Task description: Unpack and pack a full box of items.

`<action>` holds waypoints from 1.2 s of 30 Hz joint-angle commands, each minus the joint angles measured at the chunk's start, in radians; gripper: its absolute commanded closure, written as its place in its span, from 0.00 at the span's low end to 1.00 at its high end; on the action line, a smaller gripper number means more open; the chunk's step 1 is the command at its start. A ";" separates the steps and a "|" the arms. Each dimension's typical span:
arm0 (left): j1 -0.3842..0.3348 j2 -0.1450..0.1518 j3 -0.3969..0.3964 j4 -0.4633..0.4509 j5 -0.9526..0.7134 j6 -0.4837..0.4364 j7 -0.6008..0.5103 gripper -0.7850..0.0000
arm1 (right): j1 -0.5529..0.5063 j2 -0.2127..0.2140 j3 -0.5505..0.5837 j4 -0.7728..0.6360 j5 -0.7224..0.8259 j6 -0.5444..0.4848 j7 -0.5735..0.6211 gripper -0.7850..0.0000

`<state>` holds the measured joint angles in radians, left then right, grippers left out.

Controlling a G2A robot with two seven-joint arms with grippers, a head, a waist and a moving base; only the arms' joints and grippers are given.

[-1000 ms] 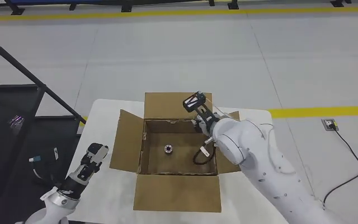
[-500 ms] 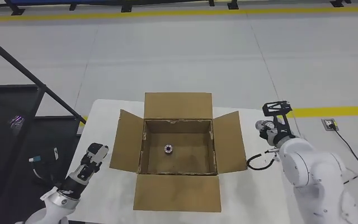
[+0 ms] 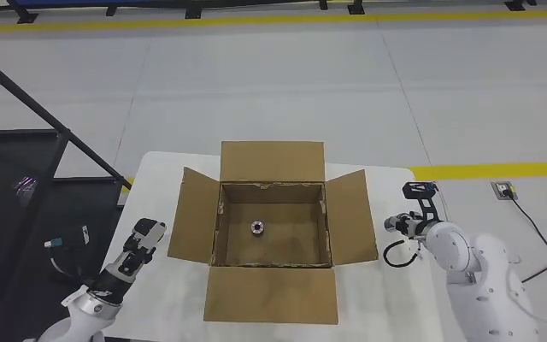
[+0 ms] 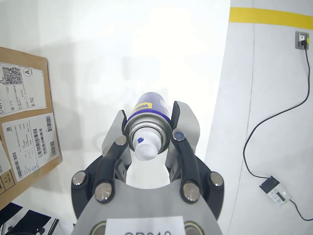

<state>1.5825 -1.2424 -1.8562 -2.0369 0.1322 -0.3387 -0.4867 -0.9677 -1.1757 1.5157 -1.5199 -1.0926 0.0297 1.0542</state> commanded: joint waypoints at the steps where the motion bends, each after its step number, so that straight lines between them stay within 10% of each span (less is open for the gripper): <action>1: 0.000 0.000 0.000 0.000 0.000 0.000 0.000 0.00 | 0.006 0.001 -0.002 0.009 0.012 -0.003 0.020 1.00; 7: 0.000 0.000 0.000 0.000 0.000 0.000 0.000 0.00 | 0.023 0.003 -0.010 0.044 0.041 -0.008 0.055 1.00; 14: 0.000 0.000 0.000 0.000 0.000 0.000 0.000 0.00 | 0.041 0.004 -0.022 0.086 0.064 -0.011 0.056 0.52; 18: 0.000 0.000 0.000 0.000 0.000 0.000 0.000 0.00 | 0.046 0.006 -0.026 0.095 0.074 -0.011 0.050 0.07; 26: 0.000 0.000 0.000 0.000 0.000 0.000 0.000 0.00 | 0.052 0.011 -0.028 0.046 0.030 0.020 0.011 0.00; 36: 0.012 0.001 0.005 0.008 0.139 0.063 0.094 0.00 | 0.062 0.009 -0.122 -0.441 -0.135 0.061 -0.108 0.00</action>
<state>1.5941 -1.2410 -1.8511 -2.0348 0.2479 -0.2894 -0.4107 -0.9267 -1.1630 1.4325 -1.9244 -1.2508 0.1164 0.9590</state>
